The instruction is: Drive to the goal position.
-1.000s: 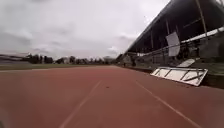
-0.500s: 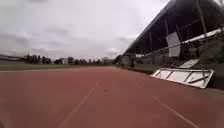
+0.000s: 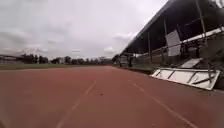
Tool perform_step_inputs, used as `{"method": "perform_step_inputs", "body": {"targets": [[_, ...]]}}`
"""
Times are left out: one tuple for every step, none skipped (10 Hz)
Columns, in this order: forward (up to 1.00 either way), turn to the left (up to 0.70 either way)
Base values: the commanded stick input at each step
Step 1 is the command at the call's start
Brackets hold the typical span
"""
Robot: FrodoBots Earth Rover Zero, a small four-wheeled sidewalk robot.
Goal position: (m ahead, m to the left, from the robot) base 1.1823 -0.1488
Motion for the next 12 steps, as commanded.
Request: {"method": "perform_step_inputs", "body": {"targets": [[0.70,-0.14],[0.70,-0.14],[0.70,-0.14],[0.70,-0.14],[0.70,-0.14],[0.70,-0.14],[0.70,-0.14],[0.70,-0.14],[0.70,-0.14],[0.70,-0.14],[0.70,-0.14],[0.70,-0.14]]}}
